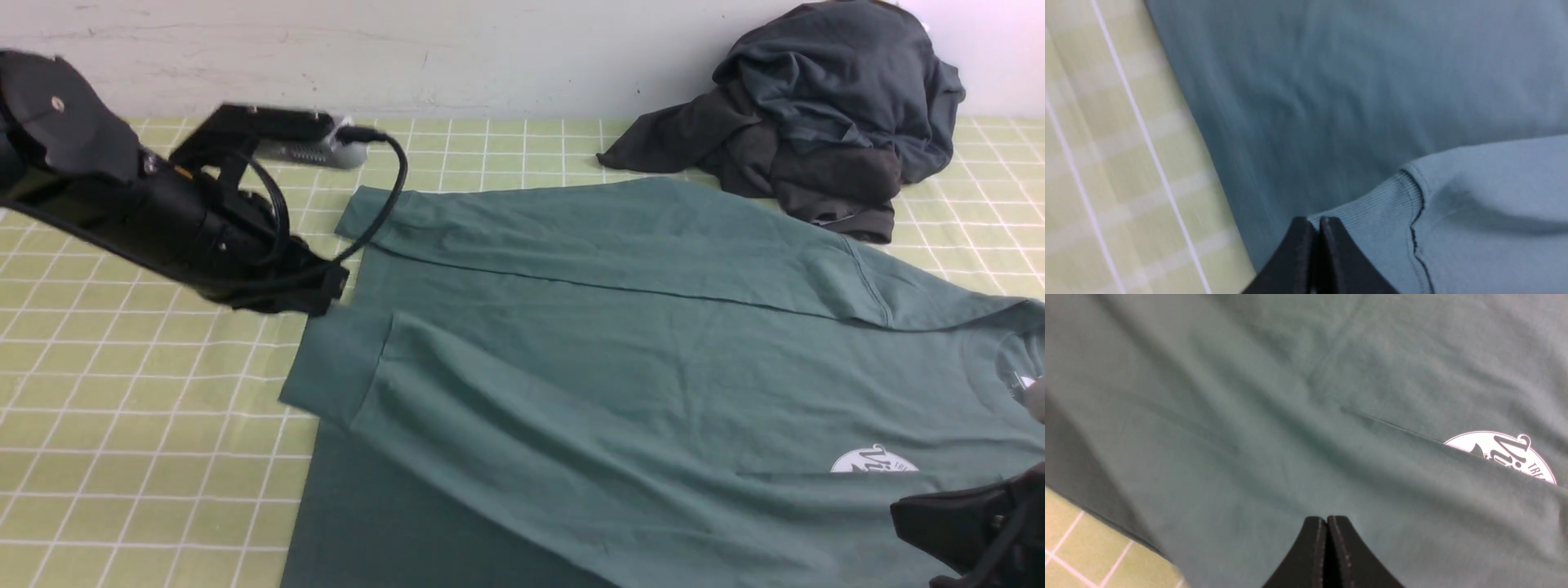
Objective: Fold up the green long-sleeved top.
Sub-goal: Use the left arm to drag and place the cuff at the centered position on the left edge of the fabric, then use the left arm to clamp the cuff farthest from it, then use the left arm to drag and drop the cuff onto the cuff closest to the left arm
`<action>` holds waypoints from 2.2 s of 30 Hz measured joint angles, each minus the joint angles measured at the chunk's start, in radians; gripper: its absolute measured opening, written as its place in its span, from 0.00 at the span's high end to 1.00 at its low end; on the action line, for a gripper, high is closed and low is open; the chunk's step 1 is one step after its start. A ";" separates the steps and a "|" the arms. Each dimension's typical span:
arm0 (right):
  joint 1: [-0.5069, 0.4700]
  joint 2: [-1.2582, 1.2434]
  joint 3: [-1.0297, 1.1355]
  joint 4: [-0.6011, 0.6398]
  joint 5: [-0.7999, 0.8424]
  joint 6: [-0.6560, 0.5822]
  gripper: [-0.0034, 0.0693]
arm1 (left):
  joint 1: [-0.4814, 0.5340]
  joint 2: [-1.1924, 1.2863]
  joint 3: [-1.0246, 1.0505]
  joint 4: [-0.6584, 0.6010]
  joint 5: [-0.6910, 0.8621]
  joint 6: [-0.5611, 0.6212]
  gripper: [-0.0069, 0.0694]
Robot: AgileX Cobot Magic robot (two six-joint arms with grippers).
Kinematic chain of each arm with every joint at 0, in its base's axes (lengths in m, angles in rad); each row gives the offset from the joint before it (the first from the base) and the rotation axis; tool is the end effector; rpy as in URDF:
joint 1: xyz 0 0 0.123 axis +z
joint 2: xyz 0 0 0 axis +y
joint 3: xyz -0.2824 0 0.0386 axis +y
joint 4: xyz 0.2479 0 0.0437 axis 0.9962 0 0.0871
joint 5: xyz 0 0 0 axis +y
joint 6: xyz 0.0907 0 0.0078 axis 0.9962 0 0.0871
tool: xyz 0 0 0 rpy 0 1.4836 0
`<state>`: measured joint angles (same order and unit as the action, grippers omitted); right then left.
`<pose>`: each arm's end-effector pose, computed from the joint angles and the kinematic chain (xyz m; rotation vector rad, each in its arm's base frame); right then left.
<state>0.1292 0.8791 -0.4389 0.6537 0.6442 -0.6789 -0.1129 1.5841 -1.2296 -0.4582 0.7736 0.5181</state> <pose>0.1402 0.0518 0.2331 -0.4736 2.3843 0.4587 0.3323 -0.0660 0.2875 0.4860 2.4801 -0.3746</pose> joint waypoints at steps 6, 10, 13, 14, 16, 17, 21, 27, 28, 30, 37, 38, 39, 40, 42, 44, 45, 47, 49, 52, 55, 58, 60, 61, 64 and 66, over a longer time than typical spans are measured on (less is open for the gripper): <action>0.000 0.000 0.000 0.000 -0.004 -0.002 0.97 | 0.000 0.137 -0.105 0.038 -0.105 0.011 0.91; 0.000 0.000 0.000 0.000 -0.004 -0.002 0.97 | 0.000 0.268 -0.181 0.051 -0.131 0.011 0.88; 0.000 0.000 0.000 0.000 -0.007 -0.002 0.97 | 0.000 0.405 -0.316 0.058 -0.127 -0.010 0.75; 0.000 0.000 0.000 0.000 -0.009 -0.002 0.97 | 0.002 0.432 -0.353 0.058 -0.126 -0.029 0.71; 0.000 0.000 0.000 0.000 -0.011 -0.002 0.97 | 0.007 0.501 -0.451 0.058 -0.125 -0.098 0.61; 0.000 0.000 0.000 0.000 -0.011 -0.002 0.97 | 0.008 0.515 -0.471 0.058 -0.125 -0.112 0.60; 0.000 0.000 0.000 0.000 -0.026 -0.002 0.97 | 0.022 0.663 -0.672 0.119 -0.128 -0.251 0.47; 0.000 0.000 0.000 0.002 -0.038 -0.014 0.97 | 0.024 0.913 -0.959 0.303 -0.104 -0.432 0.44; 0.000 0.000 0.000 0.002 -0.038 -0.024 0.97 | 0.024 0.943 -0.994 0.321 -0.085 -0.449 0.46; 0.000 0.000 0.000 0.002 -0.038 -0.044 0.97 | 0.024 0.976 -1.058 0.339 -0.042 -0.466 0.52; 0.000 0.000 0.000 0.003 -0.038 -0.057 0.97 | 0.016 0.991 -1.205 0.347 0.230 -0.416 0.87; 0.000 0.000 0.000 0.003 -0.038 -0.057 0.97 | 0.012 0.980 -1.231 0.349 0.283 -0.404 0.88; 0.000 0.000 0.000 0.003 -0.037 -0.057 0.97 | 0.005 0.966 -1.255 0.352 0.328 -0.394 0.88; 0.000 0.000 0.000 0.003 -0.037 -0.057 0.97 | -0.003 0.941 -1.273 0.355 0.381 -0.386 0.88; 0.000 0.000 0.000 0.003 -0.037 -0.057 0.97 | -0.019 0.874 -1.285 0.360 0.432 -0.384 0.88; 0.000 0.000 0.000 0.003 -0.037 -0.057 0.97 | -0.035 0.805 -1.270 0.362 0.447 -0.389 0.88; 0.000 0.000 0.000 0.003 -0.036 -0.057 0.97 | -0.054 0.721 -1.222 0.362 0.452 -0.395 0.88; 0.000 0.000 0.000 0.002 -0.033 -0.057 0.97 | -0.077 0.584 -1.108 0.361 0.457 -0.393 0.88; 0.000 0.000 0.000 0.001 -0.030 -0.057 0.97 | -0.094 0.485 -0.993 0.361 0.459 -0.389 0.88; 0.000 0.000 0.000 -0.001 -0.015 -0.057 0.97 | -0.103 0.364 -0.770 0.368 0.461 -0.388 0.88; 0.000 0.000 0.000 0.000 -0.002 -0.057 0.97 | -0.103 0.319 -0.573 0.390 0.460 -0.389 0.88; 0.000 0.000 0.000 0.009 0.006 -0.057 0.97 | -0.103 0.319 -0.394 0.403 0.459 -0.390 0.86; 0.000 0.000 0.000 0.024 0.008 -0.069 0.97 | -0.103 0.321 -0.301 0.407 0.456 -0.388 0.80; 0.000 0.000 0.000 0.031 0.009 -0.077 0.97 | -0.104 0.321 -0.274 0.407 0.456 -0.388 0.76; 0.000 0.000 0.000 0.058 0.022 -0.112 0.97 | -0.104 0.296 -0.214 0.413 0.450 -0.388 0.61; 0.000 0.000 0.000 0.070 0.034 -0.128 0.97 | -0.105 0.269 -0.178 0.407 0.443 -0.388 0.55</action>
<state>0.1292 0.8791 -0.4389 0.7238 0.6778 -0.8071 -0.2177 1.8527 -1.4079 -0.0514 1.2165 0.1302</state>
